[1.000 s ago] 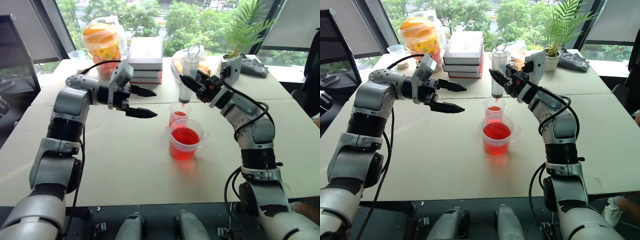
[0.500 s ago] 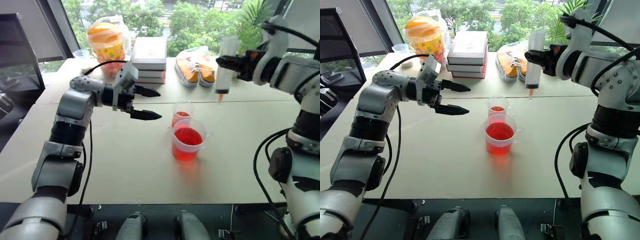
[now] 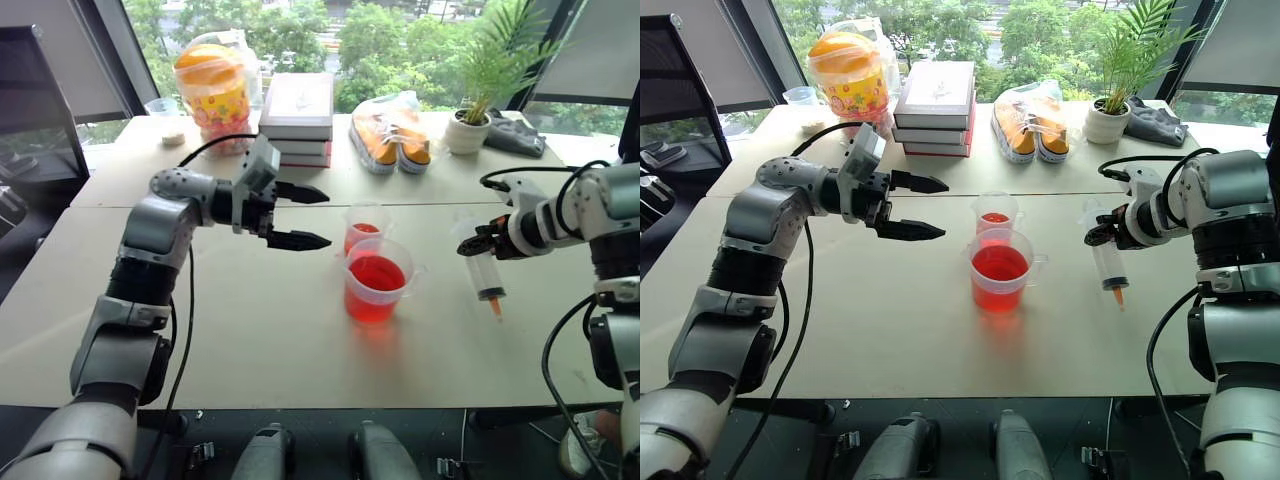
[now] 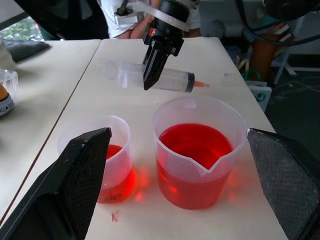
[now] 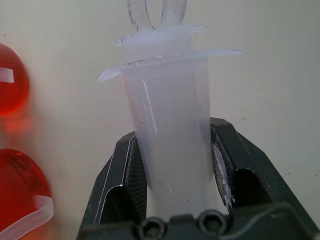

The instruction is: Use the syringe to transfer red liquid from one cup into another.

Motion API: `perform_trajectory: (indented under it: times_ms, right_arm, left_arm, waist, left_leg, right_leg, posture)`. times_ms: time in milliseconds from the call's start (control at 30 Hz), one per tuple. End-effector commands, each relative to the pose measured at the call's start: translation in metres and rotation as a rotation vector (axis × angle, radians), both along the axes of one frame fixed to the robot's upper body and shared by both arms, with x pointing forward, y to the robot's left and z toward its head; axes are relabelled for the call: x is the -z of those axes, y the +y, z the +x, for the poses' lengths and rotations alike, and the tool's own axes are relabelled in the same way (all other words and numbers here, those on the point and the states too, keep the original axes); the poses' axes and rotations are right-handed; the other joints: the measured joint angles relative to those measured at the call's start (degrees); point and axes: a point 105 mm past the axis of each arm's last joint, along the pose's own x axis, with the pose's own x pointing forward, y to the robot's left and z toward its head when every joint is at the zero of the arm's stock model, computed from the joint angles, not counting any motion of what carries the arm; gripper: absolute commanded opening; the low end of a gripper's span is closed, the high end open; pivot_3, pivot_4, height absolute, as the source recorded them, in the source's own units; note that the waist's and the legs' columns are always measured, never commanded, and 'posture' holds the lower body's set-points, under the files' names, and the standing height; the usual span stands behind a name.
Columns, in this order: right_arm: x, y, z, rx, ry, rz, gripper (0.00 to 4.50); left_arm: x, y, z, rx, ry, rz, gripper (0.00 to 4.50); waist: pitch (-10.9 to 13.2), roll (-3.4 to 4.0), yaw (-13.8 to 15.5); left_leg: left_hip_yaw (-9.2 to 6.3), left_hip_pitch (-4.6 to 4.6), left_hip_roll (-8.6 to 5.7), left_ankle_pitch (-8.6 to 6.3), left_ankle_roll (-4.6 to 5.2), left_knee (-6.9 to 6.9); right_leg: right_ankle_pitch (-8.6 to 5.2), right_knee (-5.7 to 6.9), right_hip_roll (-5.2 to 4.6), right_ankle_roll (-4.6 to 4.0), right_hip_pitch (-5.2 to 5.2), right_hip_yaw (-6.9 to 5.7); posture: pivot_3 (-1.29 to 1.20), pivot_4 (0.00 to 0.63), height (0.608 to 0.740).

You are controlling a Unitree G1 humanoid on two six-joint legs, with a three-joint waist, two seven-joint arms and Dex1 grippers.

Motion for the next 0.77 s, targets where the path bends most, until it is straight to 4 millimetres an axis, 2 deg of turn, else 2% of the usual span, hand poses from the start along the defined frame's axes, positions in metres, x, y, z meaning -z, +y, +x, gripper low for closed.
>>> perform_trajectory:
  times_ms: [33,100,133,167,267,400,467,533,567,700,767]
  right_arm:
    - [0.003,-0.009,0.006,0.008,-0.024,-0.015,1.48]
    - [0.006,-0.01,0.007,0.004,-0.022,-0.011,1.48]
    - [0.006,-0.01,0.007,0.002,-0.024,-0.008,2.46]
    - [0.006,-0.01,0.007,0.0,-0.027,-0.005,2.78]
    - [0.0,-0.013,0.007,-0.001,-0.045,0.0,4.41]
    - [-0.021,-0.015,0.002,-0.049,-0.122,-0.031,4.49]
    - [-0.046,-0.019,-0.008,-0.109,-0.229,-0.113,4.49]
    - [-0.06,-0.017,-0.02,-0.163,-0.289,-0.155,4.49]
    - [-0.067,-0.013,-0.029,-0.212,-0.321,-0.164,4.49]
    - [-0.106,0.018,-0.086,-0.469,-0.458,-0.13,4.49]
    - [-0.112,0.029,-0.109,-0.558,-0.484,-0.126,4.49]
  left_arm:
    - [-0.013,0.002,-0.005,0.012,-0.049,-0.033,4.45]
    - [-0.014,0.002,-0.005,0.004,-0.056,-0.044,4.45]
    - [-0.014,0.002,-0.005,0.001,-0.052,-0.048,4.5]
    - [-0.014,0.002,-0.005,0.0,-0.048,-0.049,4.5]
    - [-0.014,0.003,-0.006,0.005,-0.042,-0.052,4.5]
    - [-0.015,0.003,-0.01,0.032,-0.046,-0.055,4.5]
    - [-0.013,0.002,-0.012,0.049,-0.049,-0.044,4.5]
    - [-0.012,0.003,-0.013,0.052,-0.057,-0.032,4.5]
    - [-0.012,0.003,-0.013,0.051,-0.057,-0.031,4.5]
    - [-0.011,0.007,-0.01,0.02,-0.047,-0.019,4.5]
    - [-0.01,0.009,-0.008,0.009,-0.041,-0.014,4.5]
  waist:
    - [0.0,0.0,0.02]
    - [0.0,0.0,0.02]
    - [0.0,0.0,0.03]
    - [0.0,0.0,0.04]
    - [0.0,0.0,0.01]
    - [0.0,0.0,0.12]
    - [0.0,0.01,0.45]
    - [0.0,0.0,0.43]
    - [0.0,0.0,0.42]
    - [0.01,0.0,0.45]
    - [0.0,0.0,0.35]
  left_leg:
    - [0.01,0.0,0.0,0.0,0.0,0.0]
    - [0.0,0.0,0.0,0.0,0.0,-0.01]
    - [0.0,0.0,0.0,0.0,0.0,-0.02]
    - [0.0,0.0,0.0,0.0,0.0,-0.02]
    - [-0.01,0.0,0.0,0.0,0.0,-0.02]
    - [-0.01,0.0,0.0,0.0,0.0,-0.01]
    - [-0.03,-0.01,0.0,0.0,0.0,-0.03]
    - [-0.12,-0.07,0.0,0.0,0.0,-0.04]
    - [-0.12,-0.07,0.0,-0.01,0.0,-0.04]
    - [-0.14,-0.08,0.0,-0.01,0.01,-0.03]
    - [-0.13,-0.06,0.03,-0.01,0.01,-0.02]
  right_leg:
    - [0.0,0.0,0.0,0.0,0.0,0.0]
    - [0.0,0.0,0.01,0.0,0.0,-0.01]
    - [0.0,0.0,0.01,0.0,0.0,-0.01]
    - [0.0,0.0,0.01,0.0,0.0,-0.01]
    - [0.0,0.0,0.01,0.0,0.0,-0.01]
    - [0.0,0.0,0.01,0.0,-0.01,-0.01]
    - [0.0,-0.02,0.01,0.0,-0.01,-0.02]
    - [0.0,-0.1,0.0,0.0,-0.01,-0.1]
    - [0.0,-0.11,0.01,0.0,-0.01,-0.1]
    - [0.0,-0.13,0.02,0.0,0.01,-0.11]
    - [0.0,-0.11,0.04,0.0,0.03,-0.11]
  posture:
    - [0.0,0.15,0.74]
    - [0.0,0.15,0.74]
    - [0.0,0.15,0.74]
    - [0.0,0.15,0.74]
    - [0.0,0.15,0.74]
    - [0.0,0.15,0.74]
    - [0.0,0.15,0.74]
    - [0.0,0.15,0.74]
    - [0.0,0.15,0.74]
    - [0.0,0.15,0.74]
    - [0.0,0.15,0.74]
